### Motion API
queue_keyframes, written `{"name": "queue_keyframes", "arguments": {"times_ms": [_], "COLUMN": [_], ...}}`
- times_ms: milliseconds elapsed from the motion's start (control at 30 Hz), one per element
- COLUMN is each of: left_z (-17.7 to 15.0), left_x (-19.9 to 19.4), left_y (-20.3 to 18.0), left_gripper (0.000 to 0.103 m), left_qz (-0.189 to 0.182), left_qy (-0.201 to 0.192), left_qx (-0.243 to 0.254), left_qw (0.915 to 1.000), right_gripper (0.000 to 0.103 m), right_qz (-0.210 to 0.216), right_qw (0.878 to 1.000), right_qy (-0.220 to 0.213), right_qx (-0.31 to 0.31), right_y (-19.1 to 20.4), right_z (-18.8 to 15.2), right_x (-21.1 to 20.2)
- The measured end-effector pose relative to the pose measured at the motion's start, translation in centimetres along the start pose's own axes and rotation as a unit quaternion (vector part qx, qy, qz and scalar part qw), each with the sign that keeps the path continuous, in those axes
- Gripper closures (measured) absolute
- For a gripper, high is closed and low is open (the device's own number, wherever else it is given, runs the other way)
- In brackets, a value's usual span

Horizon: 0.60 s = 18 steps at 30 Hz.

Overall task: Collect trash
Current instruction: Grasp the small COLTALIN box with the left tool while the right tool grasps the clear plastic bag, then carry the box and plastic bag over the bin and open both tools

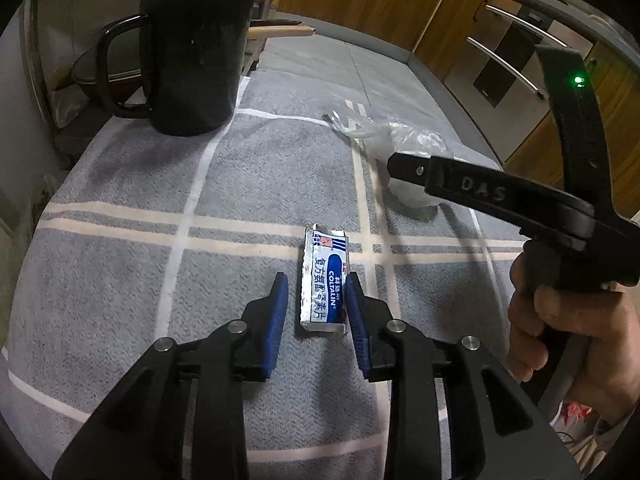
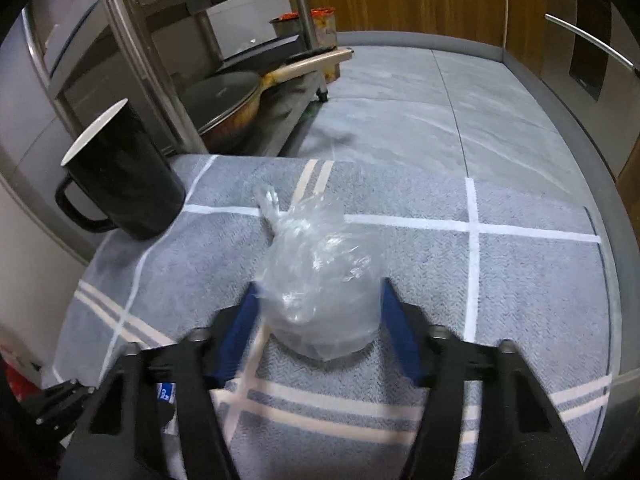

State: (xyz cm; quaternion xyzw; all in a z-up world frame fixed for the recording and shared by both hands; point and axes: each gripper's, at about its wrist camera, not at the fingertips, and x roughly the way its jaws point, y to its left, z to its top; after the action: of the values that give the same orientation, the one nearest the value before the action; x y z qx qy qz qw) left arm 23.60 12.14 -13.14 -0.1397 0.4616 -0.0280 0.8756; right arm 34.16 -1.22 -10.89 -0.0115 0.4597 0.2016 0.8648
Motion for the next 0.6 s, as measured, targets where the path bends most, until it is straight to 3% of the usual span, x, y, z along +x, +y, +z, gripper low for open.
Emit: {"name": "queue_keyframes", "arguments": {"times_ms": [100,133,333,600], "left_z": [0.0,0.2,0.1,-1.2], "left_x": [0.0,0.1,-0.2,-0.8], "left_y": [-0.1,-0.1,-1.2,-4.0], "left_gripper": [0.076,0.082,0.091,0.095], "left_qz": [-0.001,-0.004,-0.008,-0.021], "left_qy": [-0.001,0.000,-0.005,0.000], "left_qx": [0.001,0.000,0.013,0.031], "left_qw": [1.0000,1.0000,0.9999,0.9993], "right_gripper": [0.066,0.067,0.069,0.069], "right_qz": [0.002,0.004,0.016,0.014], "right_qw": [1.000,1.000,0.999,0.996], "right_qy": [-0.007,-0.009,-0.031,-0.067], "right_qx": [-0.005,-0.004,0.018,0.049], "right_y": [0.1,0.0,-1.3,-4.1], "right_z": [-0.5,-0.7,-2.8,-6.9], "right_x": [-0.7,-1.1,-5.3,-13.1]}}
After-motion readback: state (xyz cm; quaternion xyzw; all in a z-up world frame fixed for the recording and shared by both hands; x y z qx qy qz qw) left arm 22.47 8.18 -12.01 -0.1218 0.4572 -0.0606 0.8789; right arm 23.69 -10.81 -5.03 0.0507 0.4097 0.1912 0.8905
